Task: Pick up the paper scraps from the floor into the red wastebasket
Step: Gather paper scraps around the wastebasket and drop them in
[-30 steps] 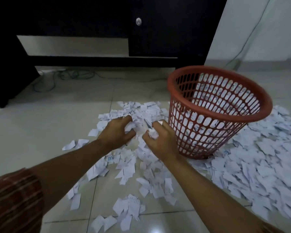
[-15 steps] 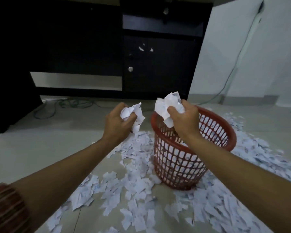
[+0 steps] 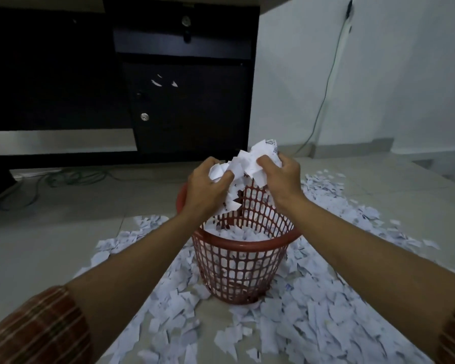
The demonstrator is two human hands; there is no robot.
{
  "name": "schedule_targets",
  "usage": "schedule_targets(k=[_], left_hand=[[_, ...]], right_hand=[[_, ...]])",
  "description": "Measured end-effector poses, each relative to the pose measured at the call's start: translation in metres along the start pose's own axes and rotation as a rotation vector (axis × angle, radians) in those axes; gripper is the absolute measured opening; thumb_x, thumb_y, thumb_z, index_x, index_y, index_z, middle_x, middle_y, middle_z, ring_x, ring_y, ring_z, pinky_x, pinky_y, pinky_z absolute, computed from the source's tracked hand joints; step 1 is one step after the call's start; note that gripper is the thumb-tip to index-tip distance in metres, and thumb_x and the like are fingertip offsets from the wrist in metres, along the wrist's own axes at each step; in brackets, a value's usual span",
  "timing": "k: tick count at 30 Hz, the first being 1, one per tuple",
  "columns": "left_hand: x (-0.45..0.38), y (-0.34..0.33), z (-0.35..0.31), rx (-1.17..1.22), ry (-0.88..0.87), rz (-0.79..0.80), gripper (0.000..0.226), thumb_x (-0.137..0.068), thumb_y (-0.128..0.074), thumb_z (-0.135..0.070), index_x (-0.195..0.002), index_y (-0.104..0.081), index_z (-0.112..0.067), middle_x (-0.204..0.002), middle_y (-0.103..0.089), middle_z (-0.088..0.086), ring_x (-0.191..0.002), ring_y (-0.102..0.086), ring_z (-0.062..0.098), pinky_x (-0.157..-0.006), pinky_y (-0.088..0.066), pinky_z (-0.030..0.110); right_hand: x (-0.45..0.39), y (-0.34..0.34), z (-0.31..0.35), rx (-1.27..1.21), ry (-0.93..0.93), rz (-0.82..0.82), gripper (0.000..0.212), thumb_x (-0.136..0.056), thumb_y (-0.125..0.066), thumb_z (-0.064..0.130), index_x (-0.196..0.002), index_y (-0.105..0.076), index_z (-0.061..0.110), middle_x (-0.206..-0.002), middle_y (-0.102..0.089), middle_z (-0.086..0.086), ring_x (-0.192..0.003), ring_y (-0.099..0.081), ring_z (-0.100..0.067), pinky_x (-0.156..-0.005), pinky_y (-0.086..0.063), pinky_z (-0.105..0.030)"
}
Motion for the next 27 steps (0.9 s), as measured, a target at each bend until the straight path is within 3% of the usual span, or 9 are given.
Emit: schedule_targets(k=[2,5,8,11,14,18,20,24,27], left_hand=[[-0.001,-0.004,0.009,0.007,0.065,-0.03,0.015,-0.085,-0.06,-0.038,-0.088,-0.057,-0.023,-0.077,-0.067,0.001,-0.069,-0.069,0.021,-0.061,-0.058,0.048],[-0.005,-0.007,0.018,-0.023,0.135,0.006,0.017,-0.091,-0.059,-0.037,-0.099,-0.058,-0.023,-0.089,-0.068,-0.001,-0.075,-0.069,0.013,-0.061,-0.057,0.035],[-0.004,-0.01,0.025,-0.11,0.303,0.252,0.044,-0.09,-0.06,-0.045,-0.129,-0.052,-0.026,-0.117,-0.062,-0.002,-0.099,-0.064,0.015,-0.083,-0.056,0.036],[0.0,-0.011,0.025,-0.213,0.298,0.313,0.051,-0.09,-0.063,-0.039,-0.135,-0.047,-0.022,-0.119,-0.061,-0.001,-0.106,-0.062,0.015,-0.087,-0.054,0.03],[0.001,-0.007,0.008,-0.284,0.234,0.326,0.034,-0.094,-0.061,-0.025,-0.125,-0.052,-0.015,-0.108,-0.057,-0.01,-0.1,-0.057,0.006,-0.074,-0.048,0.01],[0.003,0.001,-0.006,-0.302,0.187,0.337,0.028,-0.094,-0.06,-0.019,-0.121,-0.056,-0.015,-0.108,-0.062,-0.001,-0.099,-0.062,0.013,-0.08,-0.055,0.027],[0.009,0.006,-0.008,-0.317,0.179,0.369,0.024,-0.094,-0.058,-0.017,-0.118,-0.056,-0.015,-0.104,-0.063,0.001,-0.092,-0.066,0.015,-0.078,-0.057,0.028],[0.016,0.025,-0.009,-0.393,0.113,0.405,0.007,-0.095,-0.057,-0.015,-0.098,-0.063,-0.015,-0.094,-0.065,0.0,-0.084,-0.065,0.013,-0.075,-0.056,0.026],[0.019,0.045,-0.009,-0.429,0.086,0.372,0.007,-0.094,-0.058,-0.015,-0.093,-0.064,-0.016,-0.089,-0.065,-0.002,-0.079,-0.065,0.008,-0.068,-0.054,0.022]], right_hand=[[-0.003,0.003,-0.012,-0.025,-0.064,0.027,0.005,-0.084,-0.064,0.019,-0.082,-0.066,0.015,-0.074,-0.066,-0.002,-0.067,-0.063,-0.018,-0.058,-0.05,-0.031],[-0.009,0.005,-0.026,0.128,-0.123,0.126,0.019,-0.087,-0.063,0.026,-0.1,-0.067,0.014,-0.091,-0.07,-0.004,-0.075,-0.065,-0.017,-0.06,-0.049,-0.026],[-0.012,0.005,-0.036,0.449,-0.333,0.47,0.055,-0.087,-0.065,0.047,-0.13,-0.056,0.014,-0.124,-0.059,0.0,-0.103,-0.059,-0.022,-0.07,-0.049,-0.028],[-0.012,0.007,-0.03,0.628,-0.356,0.659,0.053,-0.089,-0.063,0.047,-0.126,-0.058,0.009,-0.121,-0.055,-0.004,-0.107,-0.053,-0.022,-0.076,-0.042,-0.026],[-0.012,0.005,-0.028,0.68,-0.224,0.602,0.033,-0.093,-0.06,0.034,-0.112,-0.064,0.008,-0.106,-0.06,-0.001,-0.091,-0.054,-0.018,-0.079,-0.043,-0.03],[-0.01,0.0,-0.034,0.639,-0.064,0.487,0.018,-0.091,-0.062,0.028,-0.089,-0.074,0.013,-0.091,-0.07,-0.001,-0.073,-0.06,-0.01,-0.061,-0.045,-0.024],[-0.007,-0.002,-0.034,0.645,-0.01,0.467,0.016,-0.091,-0.062,0.024,-0.081,-0.072,0.016,-0.083,-0.068,0.003,-0.071,-0.058,-0.004,-0.059,-0.04,-0.02],[-0.003,-0.01,-0.027,0.672,0.068,0.435,0.016,-0.091,-0.062,0.022,-0.079,-0.072,0.016,-0.079,-0.067,0.004,-0.07,-0.062,-0.007,-0.068,-0.049,-0.027],[0.004,-0.017,-0.019,0.69,0.138,0.429,0.018,-0.092,-0.061,0.024,-0.078,-0.07,0.017,-0.079,-0.067,0.006,-0.072,-0.062,-0.005,-0.062,-0.045,-0.019]])
Point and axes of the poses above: each hand's wrist, its own x-axis away from the middle knuckle, its own y-axis out of the back of the hand, z = x × y, the point moved 1 cm from there along -x, towards the middle knuckle
